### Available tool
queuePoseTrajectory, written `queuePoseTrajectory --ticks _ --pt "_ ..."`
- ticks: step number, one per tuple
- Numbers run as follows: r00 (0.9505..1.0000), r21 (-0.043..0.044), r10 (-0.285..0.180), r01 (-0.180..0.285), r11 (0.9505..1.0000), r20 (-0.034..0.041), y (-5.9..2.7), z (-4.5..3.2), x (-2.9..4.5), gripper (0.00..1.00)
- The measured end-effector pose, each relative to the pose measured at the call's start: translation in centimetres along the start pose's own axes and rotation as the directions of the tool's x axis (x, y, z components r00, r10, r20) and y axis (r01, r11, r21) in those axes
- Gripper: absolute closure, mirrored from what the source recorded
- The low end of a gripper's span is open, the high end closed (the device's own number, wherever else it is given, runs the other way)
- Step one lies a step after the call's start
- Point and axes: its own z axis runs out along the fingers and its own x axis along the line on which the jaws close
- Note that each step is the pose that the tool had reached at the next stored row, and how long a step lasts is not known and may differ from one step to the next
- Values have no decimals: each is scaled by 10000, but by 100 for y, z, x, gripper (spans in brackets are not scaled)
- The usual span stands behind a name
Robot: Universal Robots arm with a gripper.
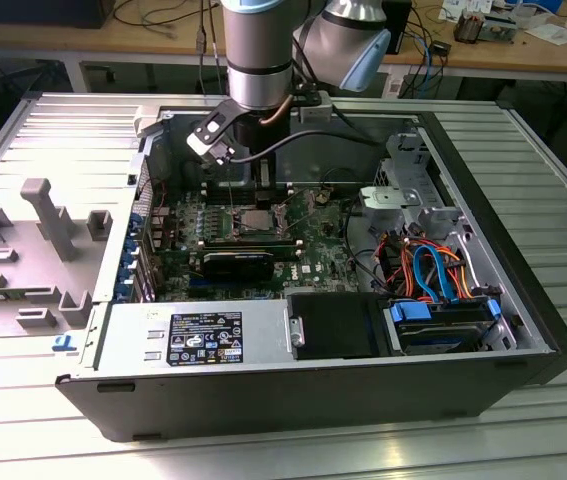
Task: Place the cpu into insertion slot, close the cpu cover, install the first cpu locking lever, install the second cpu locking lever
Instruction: 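Close the cpu cover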
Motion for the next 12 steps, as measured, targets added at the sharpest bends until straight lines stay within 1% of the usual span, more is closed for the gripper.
queuePoseTrajectory --ticks 2,4,8,12 --pt "10000 1 1 -1 10000 2 24 4 0 89" --pt "10000 9 2 -2 10000 4 26 -5 0 89" --pt "10000 52 -1 1 10000 1 30 -81 -5 89" --pt "10000 52 -4 4 10000 -1 36 -81 -5 89"
